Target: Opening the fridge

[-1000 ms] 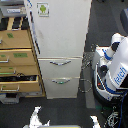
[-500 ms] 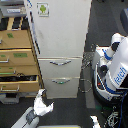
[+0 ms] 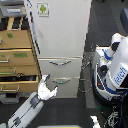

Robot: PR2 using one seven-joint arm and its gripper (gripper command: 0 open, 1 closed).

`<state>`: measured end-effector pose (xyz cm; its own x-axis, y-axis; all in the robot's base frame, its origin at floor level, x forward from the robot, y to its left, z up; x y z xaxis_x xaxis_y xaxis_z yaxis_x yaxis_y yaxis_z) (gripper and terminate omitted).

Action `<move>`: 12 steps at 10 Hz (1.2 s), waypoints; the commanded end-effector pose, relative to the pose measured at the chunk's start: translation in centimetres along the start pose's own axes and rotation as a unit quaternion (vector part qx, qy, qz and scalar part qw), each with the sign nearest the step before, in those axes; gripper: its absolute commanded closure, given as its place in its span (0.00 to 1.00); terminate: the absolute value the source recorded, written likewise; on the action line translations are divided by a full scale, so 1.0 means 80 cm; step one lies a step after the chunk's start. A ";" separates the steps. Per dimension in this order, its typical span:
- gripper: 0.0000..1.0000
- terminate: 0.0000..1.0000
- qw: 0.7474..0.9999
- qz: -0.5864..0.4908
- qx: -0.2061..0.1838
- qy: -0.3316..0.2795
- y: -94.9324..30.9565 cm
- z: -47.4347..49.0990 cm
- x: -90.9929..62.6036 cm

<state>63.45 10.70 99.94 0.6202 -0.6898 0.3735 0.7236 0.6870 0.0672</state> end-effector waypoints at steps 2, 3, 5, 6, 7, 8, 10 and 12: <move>0.00 0.00 0.994 0.102 0.028 0.027 0.138 0.002 0.088; 0.00 0.00 0.987 0.150 0.035 0.036 0.177 0.017 0.106; 0.00 0.00 0.980 0.191 0.039 0.040 0.213 0.028 0.117; 0.00 0.00 0.974 0.220 0.040 0.044 0.236 0.031 0.123; 0.00 0.00 0.969 0.239 0.043 0.047 0.253 0.032 0.131; 0.00 0.00 0.966 0.254 0.027 0.038 0.273 0.047 0.148; 0.00 0.00 0.964 0.260 0.040 0.036 0.288 0.055 0.153; 0.00 0.00 0.962 0.265 0.053 0.048 0.315 0.065 0.141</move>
<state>82.99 17.79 107.28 0.8873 -0.3353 0.3167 0.3557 0.9346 -0.0072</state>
